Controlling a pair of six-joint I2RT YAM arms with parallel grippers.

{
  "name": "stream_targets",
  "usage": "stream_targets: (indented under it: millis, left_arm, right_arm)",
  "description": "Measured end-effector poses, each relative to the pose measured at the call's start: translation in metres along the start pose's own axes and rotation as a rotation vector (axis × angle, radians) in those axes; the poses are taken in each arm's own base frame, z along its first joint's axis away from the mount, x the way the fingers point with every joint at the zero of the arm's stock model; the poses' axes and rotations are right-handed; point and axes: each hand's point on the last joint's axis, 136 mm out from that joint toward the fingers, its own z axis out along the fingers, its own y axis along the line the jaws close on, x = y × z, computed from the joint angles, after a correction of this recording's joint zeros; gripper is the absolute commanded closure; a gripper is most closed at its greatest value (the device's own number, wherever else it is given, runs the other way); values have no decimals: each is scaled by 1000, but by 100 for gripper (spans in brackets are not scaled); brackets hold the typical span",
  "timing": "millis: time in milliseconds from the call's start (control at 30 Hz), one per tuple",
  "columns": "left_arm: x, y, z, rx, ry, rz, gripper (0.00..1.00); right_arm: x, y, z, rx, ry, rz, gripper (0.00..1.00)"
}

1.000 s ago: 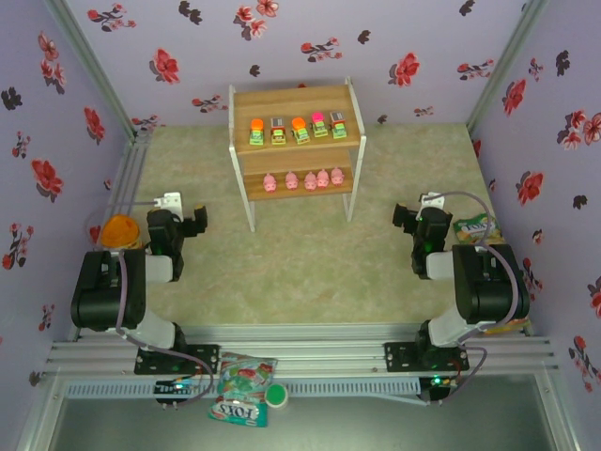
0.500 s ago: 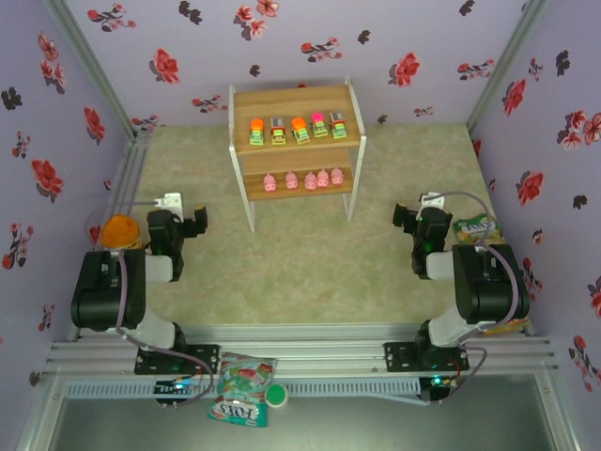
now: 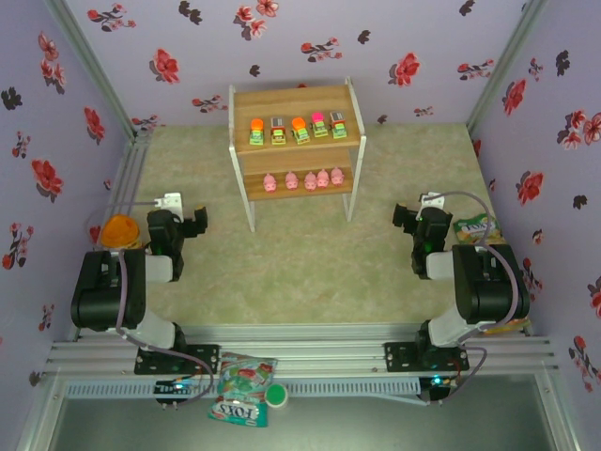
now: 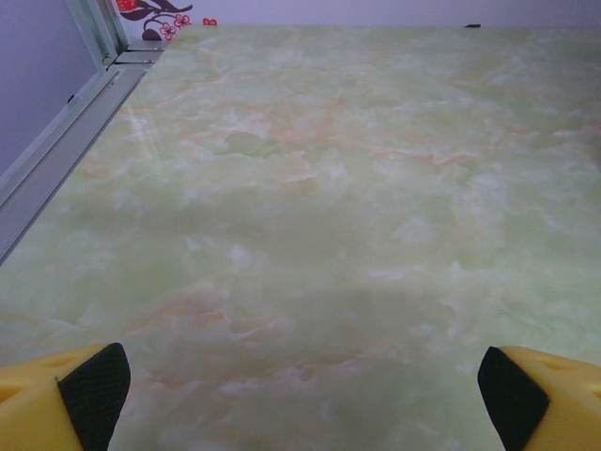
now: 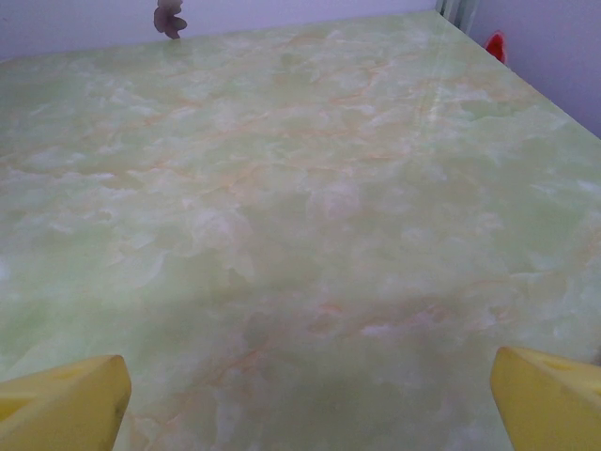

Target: Place and organize the plastic toys onto the shelf

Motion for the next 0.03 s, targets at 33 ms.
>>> stream_targets:
  millis: [33]
  left_arm:
    - [0,0,0,0,0,0,0]
  right_arm:
    - [0,0,0,0,0,0,1]
